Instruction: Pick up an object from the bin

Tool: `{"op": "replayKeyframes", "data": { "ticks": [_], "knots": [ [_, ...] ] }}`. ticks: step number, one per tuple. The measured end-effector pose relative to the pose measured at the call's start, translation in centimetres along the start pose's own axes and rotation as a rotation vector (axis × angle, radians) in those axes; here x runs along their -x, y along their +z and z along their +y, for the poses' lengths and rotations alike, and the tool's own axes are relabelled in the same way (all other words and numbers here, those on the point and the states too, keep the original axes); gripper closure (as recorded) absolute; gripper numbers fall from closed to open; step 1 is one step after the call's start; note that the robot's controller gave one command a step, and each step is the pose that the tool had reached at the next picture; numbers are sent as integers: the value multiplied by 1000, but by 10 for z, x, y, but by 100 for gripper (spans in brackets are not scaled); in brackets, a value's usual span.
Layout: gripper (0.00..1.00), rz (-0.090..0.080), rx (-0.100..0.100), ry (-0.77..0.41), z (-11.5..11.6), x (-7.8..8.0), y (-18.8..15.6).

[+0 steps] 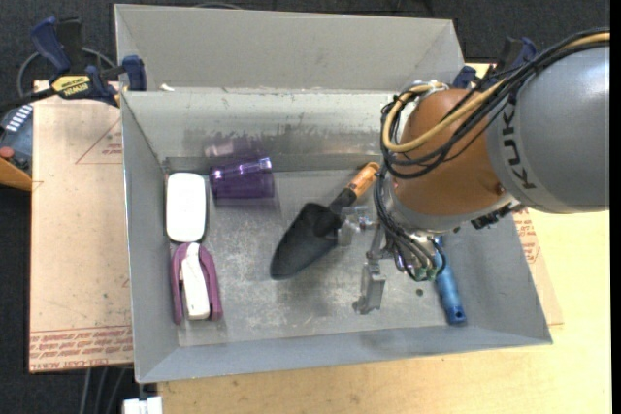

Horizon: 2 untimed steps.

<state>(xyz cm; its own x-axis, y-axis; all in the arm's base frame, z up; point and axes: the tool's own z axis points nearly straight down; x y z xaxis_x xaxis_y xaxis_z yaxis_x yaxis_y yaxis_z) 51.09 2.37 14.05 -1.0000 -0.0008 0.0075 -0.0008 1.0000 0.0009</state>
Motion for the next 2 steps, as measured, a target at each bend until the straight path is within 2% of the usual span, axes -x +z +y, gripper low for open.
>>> {"op": "replayKeyframes", "data": {
  "ticks": [1,2],
  "knots": [
    [0,-8,0,1,0,2,-4],
    [0,-7,3,31,34,57,73]
  ]
}}
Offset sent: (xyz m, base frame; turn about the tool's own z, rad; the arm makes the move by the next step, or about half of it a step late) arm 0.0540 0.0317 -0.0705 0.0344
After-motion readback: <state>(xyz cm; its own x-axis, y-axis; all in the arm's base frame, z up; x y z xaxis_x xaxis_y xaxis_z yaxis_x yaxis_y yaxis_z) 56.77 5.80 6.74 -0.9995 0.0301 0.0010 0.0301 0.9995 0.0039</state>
